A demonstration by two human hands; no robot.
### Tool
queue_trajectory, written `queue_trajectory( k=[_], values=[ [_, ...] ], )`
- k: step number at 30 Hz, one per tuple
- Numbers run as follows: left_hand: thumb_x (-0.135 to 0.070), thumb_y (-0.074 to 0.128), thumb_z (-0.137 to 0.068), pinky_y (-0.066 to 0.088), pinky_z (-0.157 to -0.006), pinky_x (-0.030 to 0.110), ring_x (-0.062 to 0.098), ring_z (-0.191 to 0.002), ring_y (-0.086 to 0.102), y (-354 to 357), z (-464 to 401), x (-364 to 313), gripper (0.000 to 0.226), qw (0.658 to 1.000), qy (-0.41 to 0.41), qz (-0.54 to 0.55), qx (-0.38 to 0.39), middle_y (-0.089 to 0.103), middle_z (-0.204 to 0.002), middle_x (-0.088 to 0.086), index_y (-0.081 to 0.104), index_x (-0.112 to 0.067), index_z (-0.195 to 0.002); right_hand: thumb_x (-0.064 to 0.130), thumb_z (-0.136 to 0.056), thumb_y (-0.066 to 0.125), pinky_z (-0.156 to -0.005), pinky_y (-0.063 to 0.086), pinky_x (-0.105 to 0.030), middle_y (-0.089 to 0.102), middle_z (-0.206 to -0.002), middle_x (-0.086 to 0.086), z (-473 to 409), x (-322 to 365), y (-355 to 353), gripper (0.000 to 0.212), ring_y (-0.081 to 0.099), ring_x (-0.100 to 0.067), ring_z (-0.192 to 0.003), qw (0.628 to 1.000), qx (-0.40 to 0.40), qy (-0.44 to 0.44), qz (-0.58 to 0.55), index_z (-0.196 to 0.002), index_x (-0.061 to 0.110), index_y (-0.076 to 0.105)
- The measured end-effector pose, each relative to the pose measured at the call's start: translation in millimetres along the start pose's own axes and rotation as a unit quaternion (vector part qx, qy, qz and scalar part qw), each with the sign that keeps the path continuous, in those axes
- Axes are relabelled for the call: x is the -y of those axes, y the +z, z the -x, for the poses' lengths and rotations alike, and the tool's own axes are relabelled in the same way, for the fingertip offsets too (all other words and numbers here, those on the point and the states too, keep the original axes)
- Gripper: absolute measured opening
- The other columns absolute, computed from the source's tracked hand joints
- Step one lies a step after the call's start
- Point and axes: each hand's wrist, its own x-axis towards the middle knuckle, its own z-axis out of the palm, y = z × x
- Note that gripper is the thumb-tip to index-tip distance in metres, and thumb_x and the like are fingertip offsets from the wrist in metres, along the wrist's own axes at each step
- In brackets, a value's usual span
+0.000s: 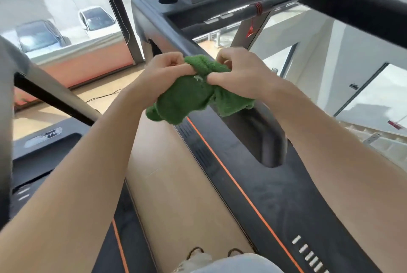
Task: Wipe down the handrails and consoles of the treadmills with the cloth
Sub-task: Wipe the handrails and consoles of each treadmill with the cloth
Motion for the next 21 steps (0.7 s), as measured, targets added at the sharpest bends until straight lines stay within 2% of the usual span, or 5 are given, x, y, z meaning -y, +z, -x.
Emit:
queue_trajectory(
  k=[9,12,16,19,21],
  values=[
    [-0.034,0.078,-0.084,0.037,-0.051,0.022,0.012,-0.058,0.041,37,-4,-33,0.044,0.999,-0.024,0.025,0.011,0.04,-0.066,-0.005,0.037,-0.025,-0.071,0.016,-0.094,0.052,-0.063,0.056,-0.032,0.066,-0.081,-0.006,-38,-57,-64,0.014,0.067,-0.022,-0.077,0.954,0.152,0.095,-0.24,-0.093,0.006,0.062],
    [-0.032,0.073,-0.089,0.042,-0.053,0.022,0.012,-0.06,0.047,53,-8,-37,0.034,0.998,-0.043,0.043,-0.031,0.047,-0.067,-0.006,0.044,-0.023,-0.074,0.013,-0.092,0.052,-0.069,0.056,-0.034,0.066,-0.094,-0.007,-56,-74,-69,0.024,0.066,-0.023,-0.082,0.973,0.164,0.07,-0.149,-0.106,-0.002,0.064],
    [-0.042,0.063,-0.094,0.045,-0.078,0.031,0.017,-0.097,0.056,78,-13,-8,0.026,0.974,-0.073,-0.199,-0.081,0.058,-0.106,-0.004,0.053,-0.02,-0.104,0.023,-0.098,0.054,-0.092,0.049,-0.037,0.058,-0.128,-0.005,-66,-96,-59,0.031,0.057,-0.025,-0.111,0.979,0.15,0.017,0.135,-0.128,0.017,0.06],
    [-0.046,0.05,-0.1,0.039,-0.105,0.041,0.022,-0.126,0.043,103,-4,18,0.033,0.972,-0.069,-0.198,-0.11,0.045,-0.133,0.002,0.043,-0.026,-0.125,0.031,-0.104,0.044,-0.094,0.044,-0.035,0.06,-0.125,-0.003,-50,-105,-29,0.035,0.055,-0.025,-0.112,0.996,0.076,0.028,0.025,-0.133,0.015,0.056],
    [-0.048,0.042,-0.101,0.034,-0.115,0.047,0.021,-0.135,0.036,125,4,30,0.043,0.98,-0.058,-0.107,-0.155,0.035,-0.141,-0.001,0.036,-0.029,-0.14,0.043,-0.104,0.039,-0.101,0.046,-0.039,0.062,-0.126,-0.003,-32,-101,-2,0.044,0.058,-0.024,-0.114,0.986,0.106,0.062,-0.113,-0.137,0.017,0.054]
  ],
)
